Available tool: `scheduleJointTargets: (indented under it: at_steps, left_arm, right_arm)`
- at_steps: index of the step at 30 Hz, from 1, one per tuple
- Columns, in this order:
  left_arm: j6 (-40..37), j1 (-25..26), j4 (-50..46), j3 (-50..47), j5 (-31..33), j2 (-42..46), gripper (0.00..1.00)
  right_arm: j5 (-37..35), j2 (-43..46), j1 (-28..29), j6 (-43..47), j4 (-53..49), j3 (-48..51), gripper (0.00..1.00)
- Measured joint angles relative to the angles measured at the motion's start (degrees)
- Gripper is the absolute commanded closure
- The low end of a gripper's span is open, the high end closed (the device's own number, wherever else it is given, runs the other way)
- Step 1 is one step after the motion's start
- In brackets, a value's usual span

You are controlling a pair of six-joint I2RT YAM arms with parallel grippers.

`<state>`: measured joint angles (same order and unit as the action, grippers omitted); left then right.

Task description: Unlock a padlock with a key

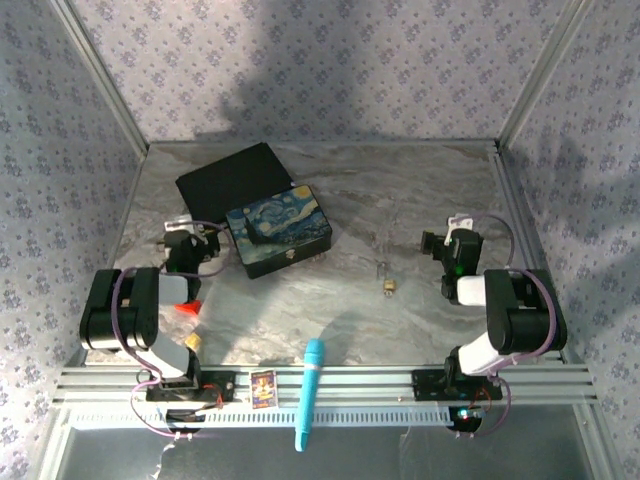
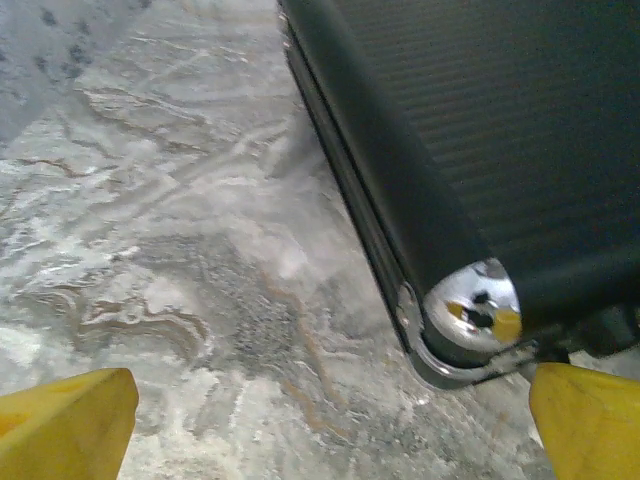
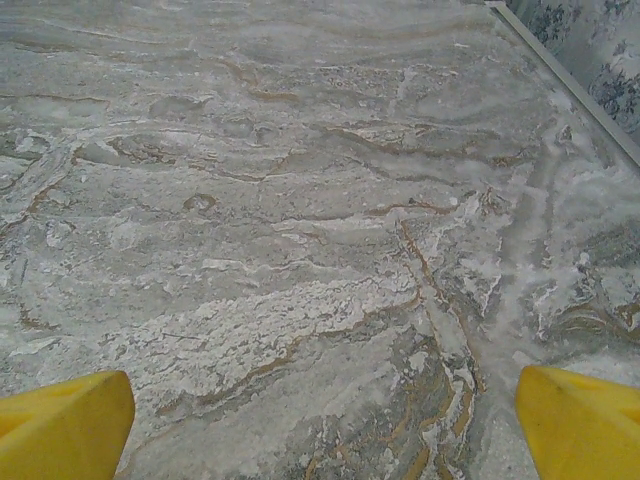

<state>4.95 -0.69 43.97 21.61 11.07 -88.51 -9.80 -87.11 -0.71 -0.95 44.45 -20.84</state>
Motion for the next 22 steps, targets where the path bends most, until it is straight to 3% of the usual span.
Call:
scheduleJointTargets:
  at_steps: [8,14,22]
  left_arm:
    - [-1.18,0.63,1.31,0.22,-1.16,0.00,0.00]
    - [-2.19,3.08,2.99,0.22,1.64,0.00,0.00]
    - [-2.12,2.19,2.99,0.22,1.95,0.00,0.00]
  right_arm:
    - [0.20,0.00,0.00,0.39,0.28,0.00,0.01]
    - [0.22,0.00,0.00,0.46,0.39,0.00,0.01]
    - [1.36,0.00,-0.07,0.59,0.39,-0.13,0.01]
